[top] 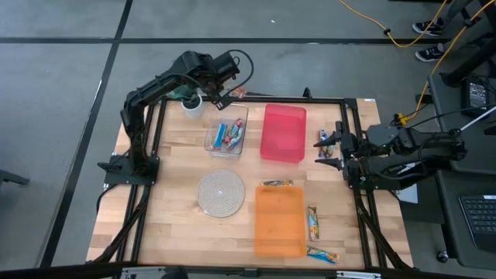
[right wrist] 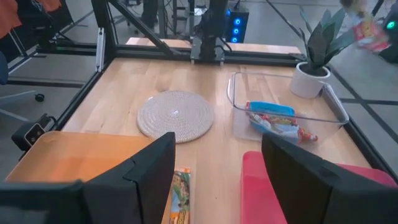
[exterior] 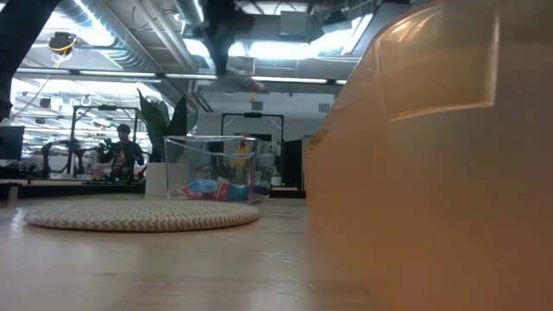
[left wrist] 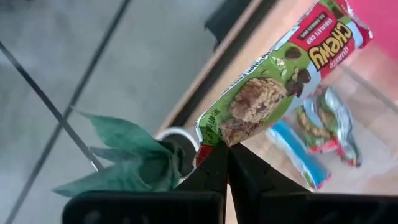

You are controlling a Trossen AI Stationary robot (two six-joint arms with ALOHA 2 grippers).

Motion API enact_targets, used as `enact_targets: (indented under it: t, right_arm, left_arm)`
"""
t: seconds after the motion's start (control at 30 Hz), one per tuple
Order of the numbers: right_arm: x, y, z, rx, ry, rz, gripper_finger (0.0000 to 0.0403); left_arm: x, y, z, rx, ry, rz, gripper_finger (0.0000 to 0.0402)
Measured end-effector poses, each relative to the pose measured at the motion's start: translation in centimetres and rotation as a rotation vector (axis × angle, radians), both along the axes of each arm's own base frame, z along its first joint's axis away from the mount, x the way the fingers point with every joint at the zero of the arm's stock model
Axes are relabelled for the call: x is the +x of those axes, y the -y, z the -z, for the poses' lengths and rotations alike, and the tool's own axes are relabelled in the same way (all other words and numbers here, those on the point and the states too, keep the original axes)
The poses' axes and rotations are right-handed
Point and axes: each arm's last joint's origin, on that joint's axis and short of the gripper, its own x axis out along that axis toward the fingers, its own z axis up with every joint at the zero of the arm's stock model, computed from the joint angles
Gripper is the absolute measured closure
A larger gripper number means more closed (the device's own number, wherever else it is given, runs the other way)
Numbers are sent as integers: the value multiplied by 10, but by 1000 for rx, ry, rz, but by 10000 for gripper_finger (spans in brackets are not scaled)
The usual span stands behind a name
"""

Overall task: Pick and place Granola Bars by type
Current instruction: Put the red granola bar into the transparent bin

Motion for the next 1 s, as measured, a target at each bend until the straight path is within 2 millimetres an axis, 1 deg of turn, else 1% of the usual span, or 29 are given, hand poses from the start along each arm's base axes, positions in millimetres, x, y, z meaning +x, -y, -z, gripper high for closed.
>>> enact_targets:
  t: [0.1,0.3,0.43,0.73,1.0]
  right_arm:
    - [0,0,0,-1,-4,0,162]
    - [0,0,1,-2,-7,0,162]
    - [-1,0,2,-6,-22,-1,162]
    - [-1,0,3,-9,-36,-1,162]
    - [-1,0,3,-9,-35,-2,162]
  left_arm:
    - [6,-5,24,-49,-35,0,398]
    - [13,-6,72,-169,-92,4,401]
    - [14,-5,98,-226,-104,-9,398]
    - [11,-8,130,-228,-72,-38,399]
    - [15,-8,156,-238,-14,-27,400]
